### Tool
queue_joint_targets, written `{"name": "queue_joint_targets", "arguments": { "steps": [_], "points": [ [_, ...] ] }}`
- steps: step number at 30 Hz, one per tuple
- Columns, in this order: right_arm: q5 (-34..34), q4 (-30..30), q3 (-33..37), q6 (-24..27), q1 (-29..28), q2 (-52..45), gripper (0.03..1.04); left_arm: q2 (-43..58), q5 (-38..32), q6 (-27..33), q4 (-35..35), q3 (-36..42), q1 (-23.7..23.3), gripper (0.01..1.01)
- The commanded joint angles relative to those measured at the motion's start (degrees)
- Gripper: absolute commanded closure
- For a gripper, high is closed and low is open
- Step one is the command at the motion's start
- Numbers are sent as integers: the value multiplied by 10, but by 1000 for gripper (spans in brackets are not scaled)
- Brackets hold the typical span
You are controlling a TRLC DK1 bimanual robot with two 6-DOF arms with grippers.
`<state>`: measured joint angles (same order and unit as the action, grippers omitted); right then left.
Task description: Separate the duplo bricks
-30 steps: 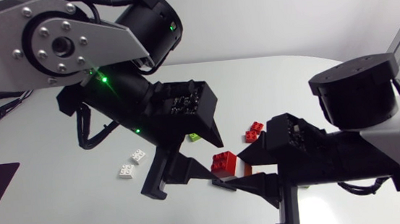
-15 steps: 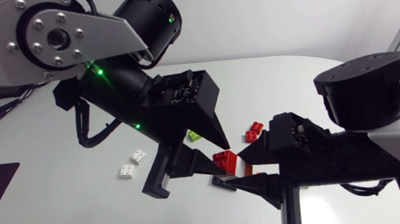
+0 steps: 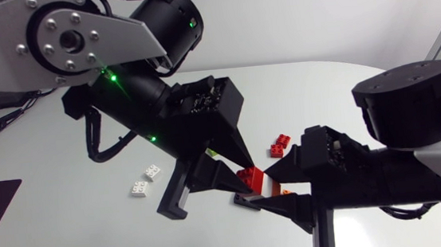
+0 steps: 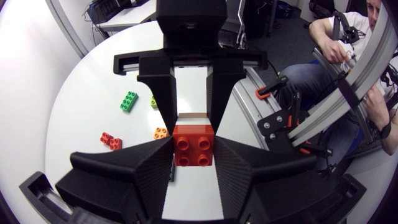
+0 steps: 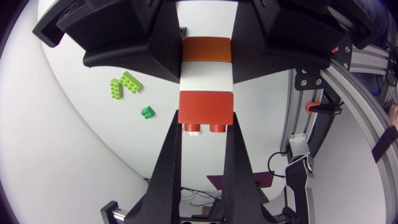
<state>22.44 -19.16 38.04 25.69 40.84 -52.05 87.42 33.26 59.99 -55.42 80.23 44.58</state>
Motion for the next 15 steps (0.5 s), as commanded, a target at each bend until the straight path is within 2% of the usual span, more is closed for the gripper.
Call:
{"name": "queue_joint_targets", "arguments": {
  "steps": [1,10,15],
  "points": [
    [-5,-4,-14,0,6,10,767,21,17,6,-29,29,-5,713],
    [-15,-10,-24,6,1,15,767,21,24,16,-56,51,-17,713],
    [-2,-14,-36,13,-29,23,767,11,0,15,-28,34,-21,713]
  ]
}}
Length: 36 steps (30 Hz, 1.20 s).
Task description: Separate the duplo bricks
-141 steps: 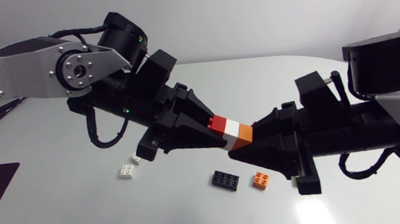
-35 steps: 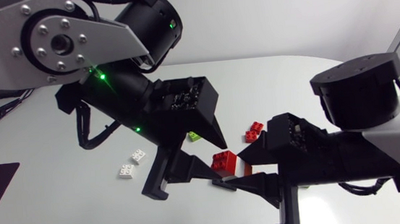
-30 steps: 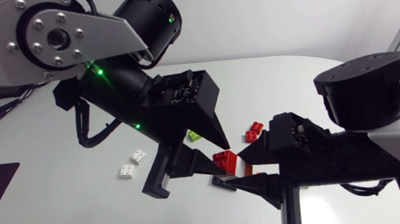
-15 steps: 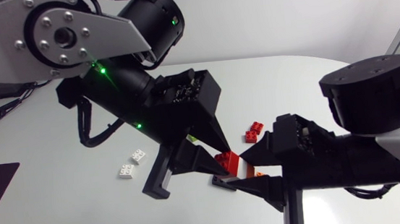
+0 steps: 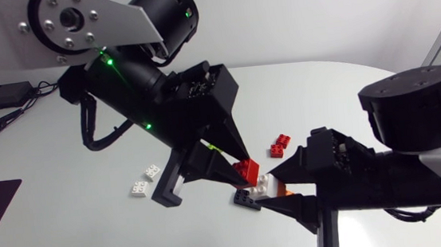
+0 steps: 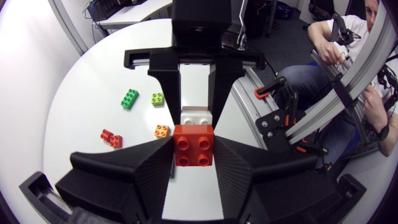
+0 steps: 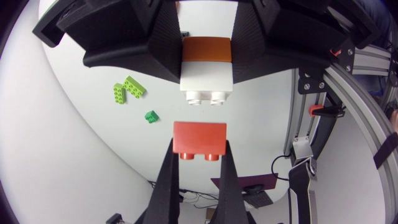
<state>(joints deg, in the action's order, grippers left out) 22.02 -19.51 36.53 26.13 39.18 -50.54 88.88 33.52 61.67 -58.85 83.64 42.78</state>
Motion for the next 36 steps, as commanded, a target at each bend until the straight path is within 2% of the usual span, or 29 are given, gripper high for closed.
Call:
{"name": "queue_joint_targets", "arguments": {
  "steps": [1,4,6,14,18,28,36],
  "points": [
    [5,-15,-23,11,-21,12,767,-4,-13,-1,17,-6,-3,713],
    [12,-43,-29,26,-45,44,767,29,-73,9,59,-13,-12,713],
    [11,-65,-32,34,-58,72,767,67,-93,21,59,9,-20,713],
    [7,-147,-67,57,-118,185,767,263,-180,57,48,176,-30,713],
    [40,-169,-67,85,-171,196,767,356,-217,65,35,273,-24,713],
    [41,-194,-65,101,-174,201,767,529,-288,93,-24,450,1,713],
    [41,-197,-67,104,-172,202,766,577,-307,97,-42,515,12,713]
  ]
}}
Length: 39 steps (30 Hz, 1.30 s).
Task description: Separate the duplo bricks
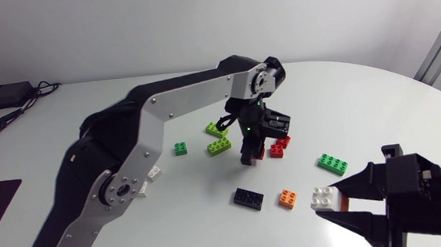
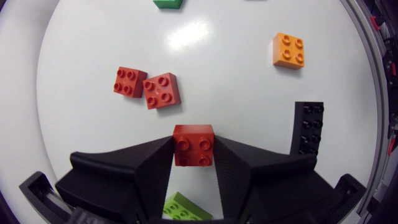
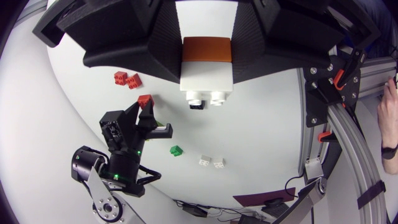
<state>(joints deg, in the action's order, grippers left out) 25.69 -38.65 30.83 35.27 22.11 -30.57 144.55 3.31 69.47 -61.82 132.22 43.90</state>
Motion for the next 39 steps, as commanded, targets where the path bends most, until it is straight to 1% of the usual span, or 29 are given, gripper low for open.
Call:
{"name": "queue_joint_targets", "arguments": {
  "steps": [1,9,11,12,14,16,17,19,20,21,23,26,27,29,32,36,39],
  "points": [
    [4,-5,-9,13,0,2,766,24,-9,19,-15,34,1,711],
    [4,-7,-9,16,0,3,766,40,-18,15,-22,33,2,703],
    [4,-9,-9,16,1,5,766,41,-18,13,-23,30,4,644],
    [4,-10,-9,16,1,5,766,42,-18,12,-23,28,6,644],
    [4,-10,-9,16,1,6,766,43,-18,10,-22,24,7,580],
    [4,-11,-9,16,1,8,766,43,-18,8,-21,24,8,570],
    [4,-12,-9,16,2,9,766,44,-18,7,-20,25,9,539],
    [4,-12,-9,16,1,11,766,44,-18,2,-19,26,11,392],
    [4,-12,-9,16,1,11,766,44,-18,0,-19,24,12,361],
    [4,-13,-9,16,1,12,766,44,-18,-1,-19,24,12,357],
    [4,-14,-9,17,2,12,766,41,-18,-5,-20,22,13,282],
    [5,-18,-6,19,1,14,766,23,-17,-10,-21,16,12,208],
    [5,-18,-5,19,2,15,766,11,-16,-11,-22,15,11,185],
    [5,-18,-5,21,2,15,766,-21,-9,-15,-22,1,8,172],
    [6,-16,-5,24,2,12,766,-82,8,-19,-22,-38,2,157],
    [9,2,-15,25,1,0,766,-207,50,-26,-13,-138,2,156],
    [16,30,-24,24,1,-20,766,-284,89,-40,-13,-192,4,156]
  ]
}}
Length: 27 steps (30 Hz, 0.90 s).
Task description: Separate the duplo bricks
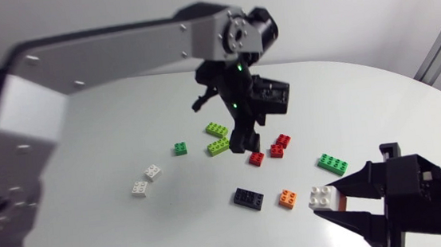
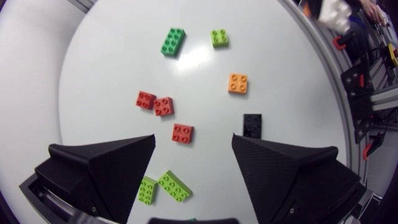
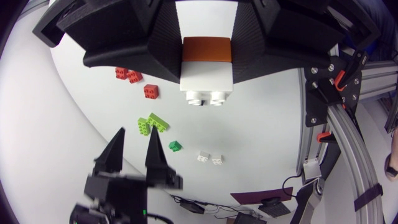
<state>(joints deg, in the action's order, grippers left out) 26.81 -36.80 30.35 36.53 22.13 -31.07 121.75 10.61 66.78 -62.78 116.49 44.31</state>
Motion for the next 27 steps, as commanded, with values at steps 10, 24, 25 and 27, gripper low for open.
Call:
{"name": "queue_joint_targets", "arguments": {
  "steps": [10,24,25,27],
  "points": [
    [4,88,-13,-38,46,-72,766,-213,106,-46,8,-187,19,157],
    [-44,161,5,-94,107,-108,766,-246,195,-95,46,-259,29,157],
    [-44,162,6,-94,107,-110,766,-246,197,-96,47,-261,28,157],
    [-44,170,7,-96,106,-115,766,-247,207,-98,48,-265,29,157]
  ]
}}
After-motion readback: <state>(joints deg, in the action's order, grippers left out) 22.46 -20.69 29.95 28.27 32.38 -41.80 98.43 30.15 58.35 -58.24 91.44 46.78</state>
